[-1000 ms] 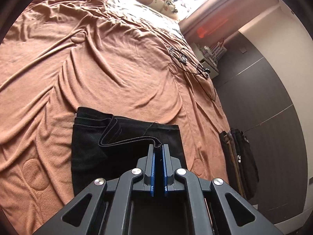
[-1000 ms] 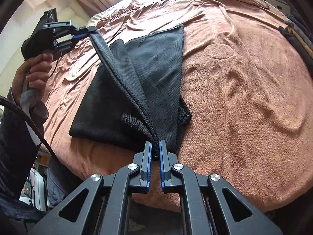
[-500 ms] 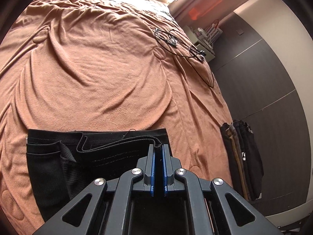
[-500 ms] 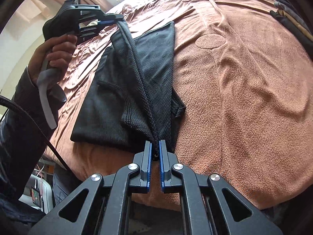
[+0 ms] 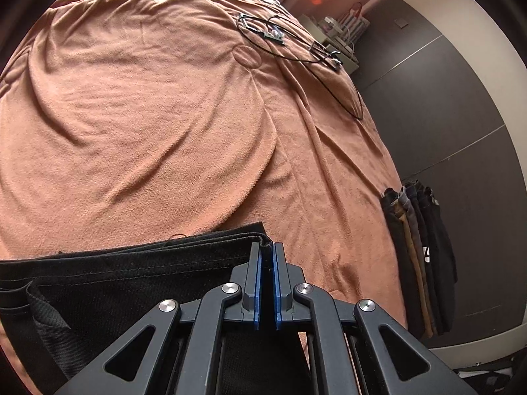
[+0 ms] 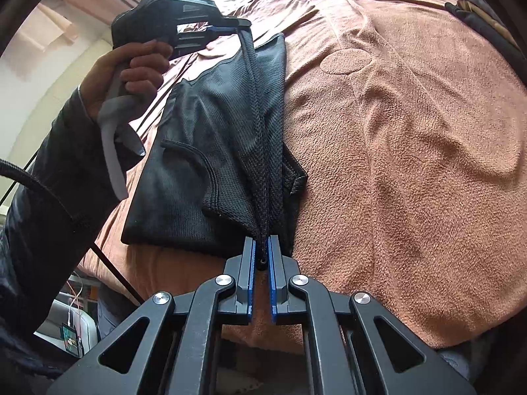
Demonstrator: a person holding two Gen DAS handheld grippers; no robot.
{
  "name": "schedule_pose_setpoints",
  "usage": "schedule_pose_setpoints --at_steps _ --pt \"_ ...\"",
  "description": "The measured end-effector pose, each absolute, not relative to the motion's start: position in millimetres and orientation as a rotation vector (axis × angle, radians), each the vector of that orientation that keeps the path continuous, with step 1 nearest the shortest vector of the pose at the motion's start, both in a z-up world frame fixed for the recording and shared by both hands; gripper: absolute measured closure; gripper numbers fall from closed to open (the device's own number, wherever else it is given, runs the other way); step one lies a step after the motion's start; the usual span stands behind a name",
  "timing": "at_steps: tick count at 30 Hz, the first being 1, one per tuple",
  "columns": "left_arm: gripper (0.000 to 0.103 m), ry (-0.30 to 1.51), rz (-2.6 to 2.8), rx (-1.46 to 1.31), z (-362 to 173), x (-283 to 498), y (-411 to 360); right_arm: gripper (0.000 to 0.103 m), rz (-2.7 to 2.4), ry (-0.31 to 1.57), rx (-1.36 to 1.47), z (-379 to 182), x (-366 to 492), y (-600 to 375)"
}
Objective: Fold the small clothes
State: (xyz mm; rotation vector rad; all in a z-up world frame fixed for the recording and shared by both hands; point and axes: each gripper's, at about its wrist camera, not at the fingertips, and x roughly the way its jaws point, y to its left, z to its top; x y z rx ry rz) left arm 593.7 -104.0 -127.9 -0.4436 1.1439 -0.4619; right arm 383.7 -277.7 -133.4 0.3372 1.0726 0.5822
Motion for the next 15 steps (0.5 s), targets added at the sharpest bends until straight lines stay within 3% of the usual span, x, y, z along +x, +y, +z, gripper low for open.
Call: schedule_pose_setpoints --at_steps 15 --pt "0.095 1.223 -0.436 -0.383 -156 614 -128 0.100 0.556 1.085 0.382 -140 384 -286"
